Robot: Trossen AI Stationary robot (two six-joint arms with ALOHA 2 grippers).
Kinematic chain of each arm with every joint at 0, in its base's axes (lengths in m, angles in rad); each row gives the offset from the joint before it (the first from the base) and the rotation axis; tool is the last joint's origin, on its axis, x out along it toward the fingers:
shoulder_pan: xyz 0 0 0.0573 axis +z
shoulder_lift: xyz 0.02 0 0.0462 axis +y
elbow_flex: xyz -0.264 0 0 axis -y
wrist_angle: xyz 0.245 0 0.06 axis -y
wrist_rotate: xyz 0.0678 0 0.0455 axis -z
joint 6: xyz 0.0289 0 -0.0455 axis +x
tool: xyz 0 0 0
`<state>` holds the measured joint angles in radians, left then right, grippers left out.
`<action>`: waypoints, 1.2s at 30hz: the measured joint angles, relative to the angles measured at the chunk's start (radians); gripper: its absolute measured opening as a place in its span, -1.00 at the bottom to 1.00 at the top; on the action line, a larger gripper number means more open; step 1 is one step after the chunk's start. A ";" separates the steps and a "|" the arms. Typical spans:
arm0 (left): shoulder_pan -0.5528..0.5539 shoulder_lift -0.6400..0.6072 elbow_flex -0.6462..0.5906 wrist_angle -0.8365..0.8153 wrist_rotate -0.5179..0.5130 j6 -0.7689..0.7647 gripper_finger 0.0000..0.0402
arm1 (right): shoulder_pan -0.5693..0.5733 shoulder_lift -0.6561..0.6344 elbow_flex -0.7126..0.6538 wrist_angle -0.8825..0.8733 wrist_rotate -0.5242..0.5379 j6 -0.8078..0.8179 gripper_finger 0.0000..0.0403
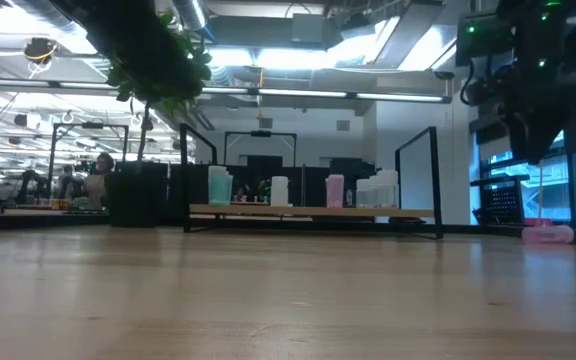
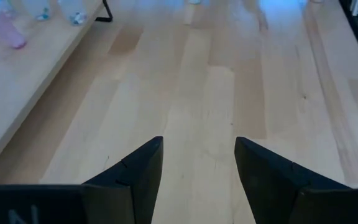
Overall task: Pick and place medicine bottles onto shelf by color
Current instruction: Put the pink medicine bottle on the shelf aligned with the other pink medicine bottle
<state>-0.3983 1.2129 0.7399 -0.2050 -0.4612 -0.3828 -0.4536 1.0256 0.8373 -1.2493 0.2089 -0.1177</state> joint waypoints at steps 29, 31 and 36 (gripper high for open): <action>0.004 0.000 0.000 -0.002 0.001 0.001 -0.03 | -0.103 0.363 -0.059 0.073 0.009 -0.088 0.57; 0.004 0.000 0.000 -0.002 0.001 0.001 -0.03 | -0.103 0.357 -0.059 0.074 0.007 -0.098 0.57; 0.004 0.000 0.000 -0.002 0.001 0.000 -0.03 | -0.102 0.322 -0.019 0.041 -0.033 -0.093 0.57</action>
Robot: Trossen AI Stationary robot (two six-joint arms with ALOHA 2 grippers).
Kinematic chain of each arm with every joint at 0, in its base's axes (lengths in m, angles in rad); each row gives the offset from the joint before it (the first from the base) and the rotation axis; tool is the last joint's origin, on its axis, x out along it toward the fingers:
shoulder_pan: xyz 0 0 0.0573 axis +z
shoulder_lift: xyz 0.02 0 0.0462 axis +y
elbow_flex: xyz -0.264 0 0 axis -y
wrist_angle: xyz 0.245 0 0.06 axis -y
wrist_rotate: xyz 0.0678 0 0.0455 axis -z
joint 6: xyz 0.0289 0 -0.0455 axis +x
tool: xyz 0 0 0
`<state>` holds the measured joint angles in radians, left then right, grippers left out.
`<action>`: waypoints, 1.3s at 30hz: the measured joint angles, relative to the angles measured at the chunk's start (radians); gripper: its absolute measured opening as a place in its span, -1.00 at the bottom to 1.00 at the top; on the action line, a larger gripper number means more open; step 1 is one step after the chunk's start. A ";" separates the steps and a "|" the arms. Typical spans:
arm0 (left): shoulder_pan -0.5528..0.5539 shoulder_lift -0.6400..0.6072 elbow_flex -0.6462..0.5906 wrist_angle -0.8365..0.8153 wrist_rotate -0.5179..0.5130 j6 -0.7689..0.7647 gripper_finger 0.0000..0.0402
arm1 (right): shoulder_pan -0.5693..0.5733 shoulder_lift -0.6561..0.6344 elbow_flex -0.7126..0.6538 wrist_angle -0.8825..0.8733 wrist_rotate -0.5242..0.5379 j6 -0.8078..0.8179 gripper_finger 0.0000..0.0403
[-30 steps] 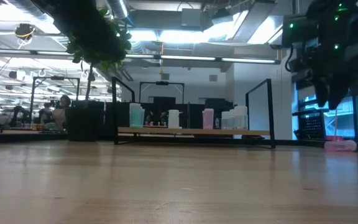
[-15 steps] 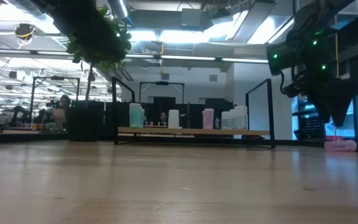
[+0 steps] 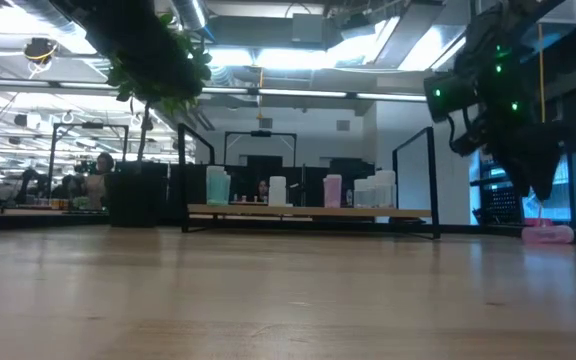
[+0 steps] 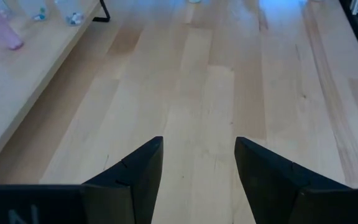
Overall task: Pick and place medicine bottles onto shelf by color
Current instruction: Put the pink medicine bottle on the shelf aligned with the other pink medicine bottle
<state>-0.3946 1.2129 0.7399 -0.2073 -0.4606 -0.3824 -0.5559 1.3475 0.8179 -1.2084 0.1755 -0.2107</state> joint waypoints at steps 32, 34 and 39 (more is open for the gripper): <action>0.047 0.000 0.000 0.182 0.014 0.277 -0.03 | 0.670 -0.346 0.397 -0.236 0.113 0.935 0.57; 0.076 0.000 0.000 0.196 0.049 0.293 -0.03 | 0.706 -0.363 0.397 -0.271 0.142 0.994 0.57; 0.166 0.040 0.000 0.289 0.172 0.357 -0.03 | 0.743 -0.367 0.396 -0.294 0.155 1.067 0.57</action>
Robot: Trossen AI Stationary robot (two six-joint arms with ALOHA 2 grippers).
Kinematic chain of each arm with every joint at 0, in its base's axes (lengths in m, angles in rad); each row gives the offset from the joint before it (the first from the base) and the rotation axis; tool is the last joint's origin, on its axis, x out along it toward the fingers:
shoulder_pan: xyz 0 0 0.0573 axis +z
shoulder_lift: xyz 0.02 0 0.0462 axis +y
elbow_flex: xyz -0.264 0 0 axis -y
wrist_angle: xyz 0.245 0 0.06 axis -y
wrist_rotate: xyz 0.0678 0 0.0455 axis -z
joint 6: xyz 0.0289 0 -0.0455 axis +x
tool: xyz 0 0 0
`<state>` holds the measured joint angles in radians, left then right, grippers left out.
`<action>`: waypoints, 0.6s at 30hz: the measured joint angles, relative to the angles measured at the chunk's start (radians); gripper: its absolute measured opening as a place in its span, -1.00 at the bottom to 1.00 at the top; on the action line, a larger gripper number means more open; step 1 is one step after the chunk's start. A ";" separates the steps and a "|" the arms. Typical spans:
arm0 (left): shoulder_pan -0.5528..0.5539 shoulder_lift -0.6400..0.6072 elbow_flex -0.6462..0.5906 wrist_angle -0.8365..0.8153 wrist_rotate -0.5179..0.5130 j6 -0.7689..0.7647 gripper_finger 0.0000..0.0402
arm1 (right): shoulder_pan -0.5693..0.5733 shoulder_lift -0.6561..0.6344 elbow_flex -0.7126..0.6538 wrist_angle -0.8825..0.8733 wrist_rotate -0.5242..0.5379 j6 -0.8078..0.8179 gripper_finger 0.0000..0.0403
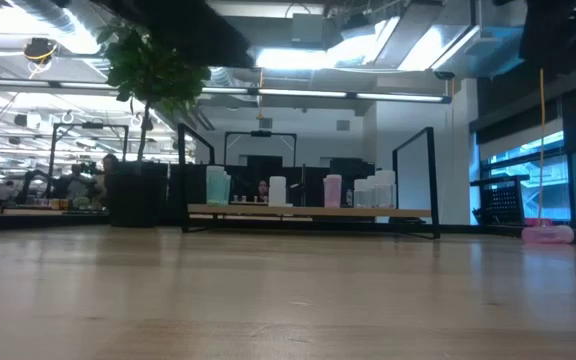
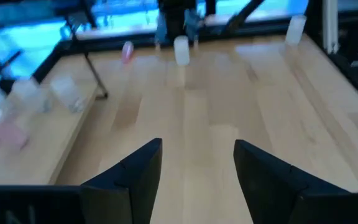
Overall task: Pick and place medicine bottles onto shelf by color
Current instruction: Put the pink medicine bottle on the shelf aligned with the other pink medicine bottle
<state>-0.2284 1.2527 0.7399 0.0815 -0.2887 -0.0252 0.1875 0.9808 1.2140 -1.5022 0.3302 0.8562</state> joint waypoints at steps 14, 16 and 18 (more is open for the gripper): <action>0.128 0.308 0.225 0.112 0.155 0.210 -0.03 | 0.005 0.005 0.000 0.004 0.036 -0.028 0.57; 0.150 0.352 0.275 0.073 0.154 0.196 -0.03 | 0.006 0.005 0.000 0.020 0.035 -0.030 0.57; 0.168 0.383 0.304 0.029 0.153 0.192 -0.03 | 0.008 0.005 -0.001 0.042 0.034 -0.022 0.57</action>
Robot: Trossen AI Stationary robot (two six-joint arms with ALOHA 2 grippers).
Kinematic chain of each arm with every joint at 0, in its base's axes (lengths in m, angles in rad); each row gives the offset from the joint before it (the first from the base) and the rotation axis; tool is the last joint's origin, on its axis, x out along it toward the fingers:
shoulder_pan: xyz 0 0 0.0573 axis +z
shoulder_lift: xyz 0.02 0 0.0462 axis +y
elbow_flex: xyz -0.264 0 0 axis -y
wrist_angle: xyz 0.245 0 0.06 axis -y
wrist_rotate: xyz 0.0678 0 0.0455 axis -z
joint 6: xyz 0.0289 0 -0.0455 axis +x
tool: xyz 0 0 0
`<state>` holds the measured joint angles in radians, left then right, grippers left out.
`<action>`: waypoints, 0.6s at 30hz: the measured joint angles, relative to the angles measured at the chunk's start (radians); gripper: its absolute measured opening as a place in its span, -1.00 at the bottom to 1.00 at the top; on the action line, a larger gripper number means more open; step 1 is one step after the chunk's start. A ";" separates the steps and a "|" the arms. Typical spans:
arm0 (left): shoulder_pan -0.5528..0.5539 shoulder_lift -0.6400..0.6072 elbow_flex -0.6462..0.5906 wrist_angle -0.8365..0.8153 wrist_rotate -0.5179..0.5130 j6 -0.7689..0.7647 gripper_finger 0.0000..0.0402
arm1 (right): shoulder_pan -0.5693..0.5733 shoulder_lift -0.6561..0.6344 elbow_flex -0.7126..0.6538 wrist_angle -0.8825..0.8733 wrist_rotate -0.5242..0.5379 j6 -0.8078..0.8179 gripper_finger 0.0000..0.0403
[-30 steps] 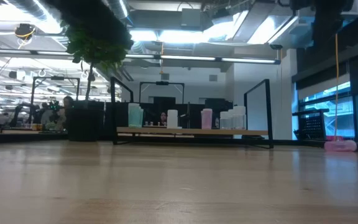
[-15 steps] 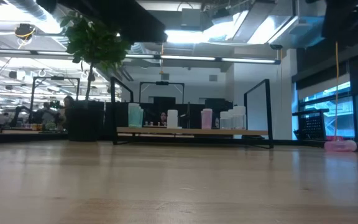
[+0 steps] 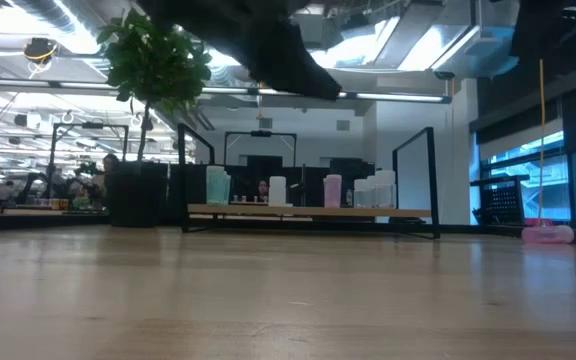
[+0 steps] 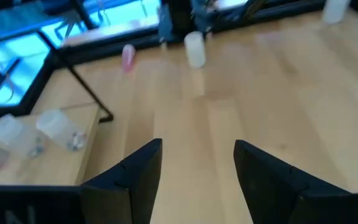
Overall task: Pick and place medicine bottles onto shelf by color
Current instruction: Put the pink medicine bottle on the shelf aligned with the other pink medicine bottle
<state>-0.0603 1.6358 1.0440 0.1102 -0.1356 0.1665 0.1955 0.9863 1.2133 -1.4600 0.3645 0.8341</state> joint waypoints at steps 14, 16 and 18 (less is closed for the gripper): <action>0.073 0.005 0.015 -0.007 0.000 0.000 -0.03 | -0.003 0.013 -0.250 0.037 0.060 0.918 0.57; 0.083 0.005 0.015 -0.010 0.000 0.000 -0.03 | -0.004 0.013 -0.278 0.087 0.024 0.994 0.57; 0.093 0.005 0.015 -0.011 0.000 0.000 -0.03 | -0.004 0.013 -0.294 0.139 0.009 1.001 0.57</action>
<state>0.0323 1.6409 1.0588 0.0992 -0.1358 0.1669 0.1917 0.9997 0.9197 -1.3206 0.3733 1.8353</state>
